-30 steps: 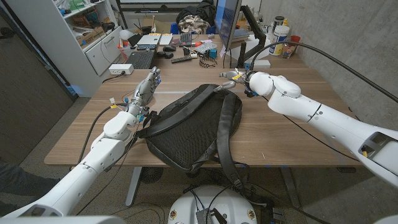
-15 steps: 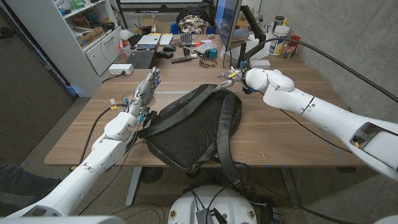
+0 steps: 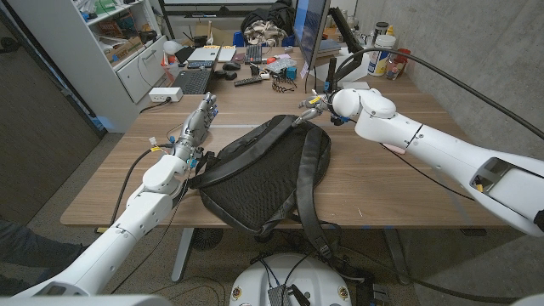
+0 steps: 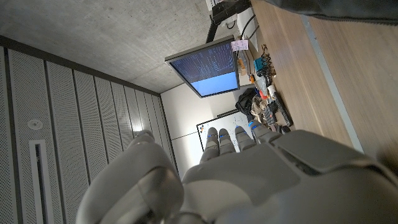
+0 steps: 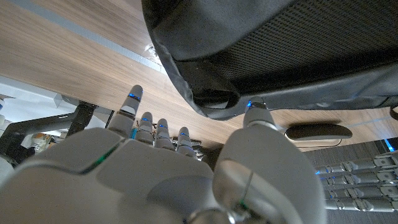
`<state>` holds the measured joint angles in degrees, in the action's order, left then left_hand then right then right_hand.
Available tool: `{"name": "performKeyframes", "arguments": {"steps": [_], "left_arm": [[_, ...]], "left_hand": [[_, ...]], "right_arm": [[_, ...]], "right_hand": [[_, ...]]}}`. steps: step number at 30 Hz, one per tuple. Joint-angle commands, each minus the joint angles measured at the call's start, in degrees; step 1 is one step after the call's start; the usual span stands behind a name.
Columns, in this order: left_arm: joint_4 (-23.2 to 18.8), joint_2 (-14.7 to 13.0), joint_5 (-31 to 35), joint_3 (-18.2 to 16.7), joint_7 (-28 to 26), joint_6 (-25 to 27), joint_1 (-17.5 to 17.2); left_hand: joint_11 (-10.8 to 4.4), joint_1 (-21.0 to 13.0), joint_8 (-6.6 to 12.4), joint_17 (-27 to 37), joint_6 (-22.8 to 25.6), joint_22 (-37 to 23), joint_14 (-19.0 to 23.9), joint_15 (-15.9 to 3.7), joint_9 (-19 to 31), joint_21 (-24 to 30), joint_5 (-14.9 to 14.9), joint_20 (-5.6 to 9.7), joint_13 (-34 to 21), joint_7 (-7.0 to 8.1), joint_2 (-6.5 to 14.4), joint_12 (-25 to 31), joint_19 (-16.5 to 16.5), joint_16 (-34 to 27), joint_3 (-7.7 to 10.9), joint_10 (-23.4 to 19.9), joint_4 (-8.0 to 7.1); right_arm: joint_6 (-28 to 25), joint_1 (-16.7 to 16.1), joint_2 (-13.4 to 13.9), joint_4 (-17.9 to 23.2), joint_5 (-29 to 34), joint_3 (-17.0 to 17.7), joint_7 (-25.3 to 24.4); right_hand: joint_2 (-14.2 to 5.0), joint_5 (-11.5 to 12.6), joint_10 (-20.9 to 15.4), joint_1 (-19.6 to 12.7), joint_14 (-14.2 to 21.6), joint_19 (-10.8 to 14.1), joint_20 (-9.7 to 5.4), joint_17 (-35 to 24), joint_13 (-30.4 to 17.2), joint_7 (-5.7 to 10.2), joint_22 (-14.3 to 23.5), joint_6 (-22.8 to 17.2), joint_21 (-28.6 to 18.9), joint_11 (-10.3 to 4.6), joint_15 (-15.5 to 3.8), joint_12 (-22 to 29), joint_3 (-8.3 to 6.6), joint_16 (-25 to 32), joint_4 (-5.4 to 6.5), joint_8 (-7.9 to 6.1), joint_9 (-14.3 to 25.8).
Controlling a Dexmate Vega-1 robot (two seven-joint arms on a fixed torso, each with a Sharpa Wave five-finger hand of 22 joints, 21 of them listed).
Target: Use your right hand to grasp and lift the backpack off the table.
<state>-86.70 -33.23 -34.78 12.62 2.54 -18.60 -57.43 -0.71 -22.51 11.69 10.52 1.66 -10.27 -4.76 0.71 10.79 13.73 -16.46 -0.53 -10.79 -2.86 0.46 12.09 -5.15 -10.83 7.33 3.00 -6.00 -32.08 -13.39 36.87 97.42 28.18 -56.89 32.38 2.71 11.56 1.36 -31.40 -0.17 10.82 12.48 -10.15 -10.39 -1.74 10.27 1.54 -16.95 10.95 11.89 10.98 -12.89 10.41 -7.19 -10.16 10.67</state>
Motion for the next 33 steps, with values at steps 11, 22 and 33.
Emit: {"name": "performKeyframes", "arguments": {"steps": [11,22,33], "left_arm": [[0.9,0.3,0.1,0.7,0.9,0.1,1.4],[1.1,0.4,0.1,0.9,0.9,0.6,1.4],[3.1,1.1,-0.1,1.7,2.4,0.4,2.9]], "left_hand": [[-0.26,-0.1,0.17,0.2,0.3,-0.1,0.3,-0.18,0.1,-0.3,0.1,-0.37,-0.3,-0.07,0.7,0.1,-0.2,-0.3,-0.28,-0.1,-0.02],[-0.23,-0.1,0.17,0.2,0.4,-0.1,0.4,-0.17,0.1,-0.5,0.2,-0.51,-0.3,0.02,0.7,0.1,-0.2,-0.4,-0.37,-0.2,0.00],[-0.19,-0.1,0.17,0.2,0.5,-0.1,0.5,-0.15,0.1,-0.6,0.2,-0.57,-0.3,0.04,0.8,0.1,-0.2,-0.4,-0.45,-0.3,0.02]], "right_arm": [[-1.0,4.1,-3.0,-5.9,1.7,-3.5,5.1],[-0.2,6.8,-5.5,-10.6,1.3,-5.2,8.0],[-1.5,10.1,-7.6,-13.2,2.8,-8.5,12.6]], "right_hand": [[0.64,0.4,0.4,-0.1,0.1,1.0,0.08,-0.2,-0.1,-0.30,0.2,1.0,0.0,0.48,0.33,0.2,0.31,0.3,0.05,-0.39,0.1],[0.65,0.5,0.0,-0.1,0.7,1.9,0.09,-0.2,-0.1,-0.36,0.2,1.0,0.1,0.59,0.27,0.5,0.43,0.5,0.08,-0.56,0.1],[0.62,0.5,-0.3,-0.1,1.1,2.5,0.10,-0.2,-0.1,-0.49,0.2,1.1,0.2,0.68,0.27,0.6,0.50,0.5,0.08,-0.61,0.1]]}}
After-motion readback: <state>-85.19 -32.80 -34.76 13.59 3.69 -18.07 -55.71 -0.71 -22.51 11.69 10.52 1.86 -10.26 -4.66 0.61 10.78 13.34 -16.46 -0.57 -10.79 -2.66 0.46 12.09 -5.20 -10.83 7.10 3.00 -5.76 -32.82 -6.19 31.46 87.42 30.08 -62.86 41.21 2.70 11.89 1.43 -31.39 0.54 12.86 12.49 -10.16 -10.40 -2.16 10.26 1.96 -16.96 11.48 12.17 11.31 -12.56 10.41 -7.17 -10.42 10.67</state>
